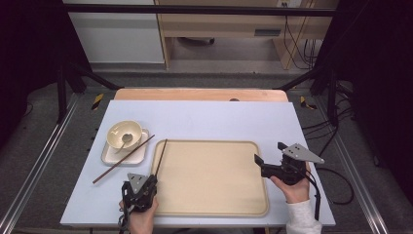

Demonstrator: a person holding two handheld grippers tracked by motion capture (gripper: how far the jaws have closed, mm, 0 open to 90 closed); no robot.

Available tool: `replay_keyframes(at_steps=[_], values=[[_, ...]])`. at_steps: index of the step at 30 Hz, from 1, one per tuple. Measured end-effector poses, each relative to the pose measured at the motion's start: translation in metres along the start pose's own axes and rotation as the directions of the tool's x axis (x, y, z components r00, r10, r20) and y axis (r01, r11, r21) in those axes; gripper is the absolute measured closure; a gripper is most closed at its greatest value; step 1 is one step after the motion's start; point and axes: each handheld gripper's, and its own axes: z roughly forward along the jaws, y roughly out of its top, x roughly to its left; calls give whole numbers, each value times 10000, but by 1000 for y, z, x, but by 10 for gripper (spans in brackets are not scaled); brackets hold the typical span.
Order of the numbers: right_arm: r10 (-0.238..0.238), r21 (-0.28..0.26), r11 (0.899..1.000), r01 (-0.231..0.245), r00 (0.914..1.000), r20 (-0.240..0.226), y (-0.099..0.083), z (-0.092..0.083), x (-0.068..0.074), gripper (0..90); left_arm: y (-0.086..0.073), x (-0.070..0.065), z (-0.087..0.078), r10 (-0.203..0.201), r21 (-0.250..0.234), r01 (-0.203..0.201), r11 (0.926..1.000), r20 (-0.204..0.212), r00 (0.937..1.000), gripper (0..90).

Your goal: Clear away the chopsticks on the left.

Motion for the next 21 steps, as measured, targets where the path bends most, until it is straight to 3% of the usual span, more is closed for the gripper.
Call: replay_keyframes(at_steps=[14, 17, 21], values=[[-18, 20, 10000, 18, 10000, -19, 0, 0, 0, 68, 0, -1, 4, 238, 339, -232, 9992, -165, 9996, 845], [6, 13, 10000, -6, 10000, -13, 0, 0, 0, 67, 0, -1, 7, 277, 639, -273, 9976, -55, 9996, 814], [-26, -16, 10000, 26, 10000, 10, 0, -1, 0, 67, 0, -1, 7, 222, 637, -226, 9977, 57, 9997, 790]])
